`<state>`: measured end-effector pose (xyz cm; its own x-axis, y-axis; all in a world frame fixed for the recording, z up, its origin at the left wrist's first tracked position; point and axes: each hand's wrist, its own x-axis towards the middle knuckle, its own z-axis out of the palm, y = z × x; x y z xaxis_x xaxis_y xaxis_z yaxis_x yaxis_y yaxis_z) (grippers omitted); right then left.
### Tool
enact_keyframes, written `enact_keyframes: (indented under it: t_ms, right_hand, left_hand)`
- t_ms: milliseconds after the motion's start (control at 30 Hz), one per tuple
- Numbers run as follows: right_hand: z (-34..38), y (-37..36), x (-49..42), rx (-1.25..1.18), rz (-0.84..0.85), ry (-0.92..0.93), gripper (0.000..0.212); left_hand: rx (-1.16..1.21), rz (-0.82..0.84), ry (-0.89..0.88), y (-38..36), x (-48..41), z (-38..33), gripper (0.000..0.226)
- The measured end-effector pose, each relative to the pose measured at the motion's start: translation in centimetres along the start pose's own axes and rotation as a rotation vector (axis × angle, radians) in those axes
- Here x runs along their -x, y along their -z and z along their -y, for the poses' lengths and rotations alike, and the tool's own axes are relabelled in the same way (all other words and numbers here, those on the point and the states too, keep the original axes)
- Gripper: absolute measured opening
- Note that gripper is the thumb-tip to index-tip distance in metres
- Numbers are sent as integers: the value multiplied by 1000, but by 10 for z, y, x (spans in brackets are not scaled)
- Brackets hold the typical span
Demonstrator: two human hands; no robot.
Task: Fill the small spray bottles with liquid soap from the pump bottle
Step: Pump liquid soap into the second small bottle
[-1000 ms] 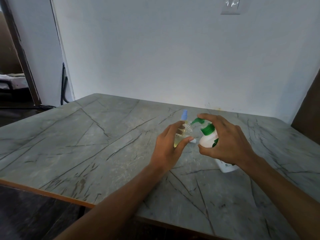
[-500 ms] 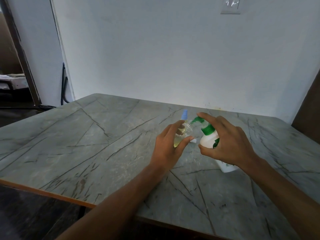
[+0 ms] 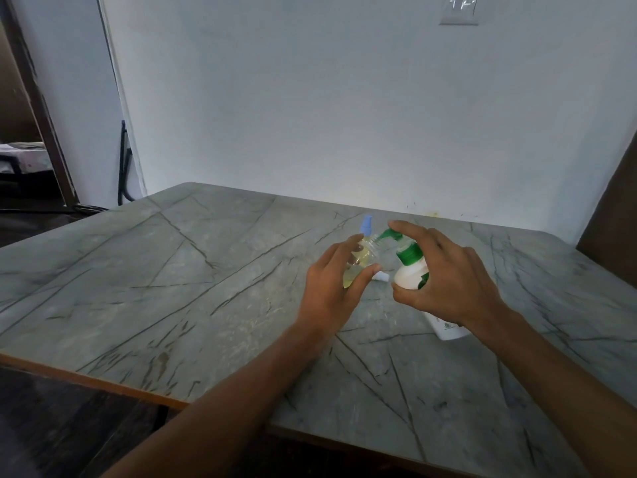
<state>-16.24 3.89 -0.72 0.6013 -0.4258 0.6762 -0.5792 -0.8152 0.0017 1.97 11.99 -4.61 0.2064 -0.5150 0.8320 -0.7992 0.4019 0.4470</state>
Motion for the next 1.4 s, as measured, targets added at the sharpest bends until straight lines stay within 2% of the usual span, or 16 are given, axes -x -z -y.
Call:
enact_keyframes:
  t_ms: [367,1000,1400]
  right_hand:
    - [-1,2,-2,-100,-36,6,80]
    - [0,0,0,69,-8,35,98]
    - [-1,-1,-2,-21,18,6,92]
  left_hand:
    - [29,42,-45,-2,4,0,53]
    - [49,22,39,1,-1,-1,51]
    - [62,5,-5,0,2,-1,49]
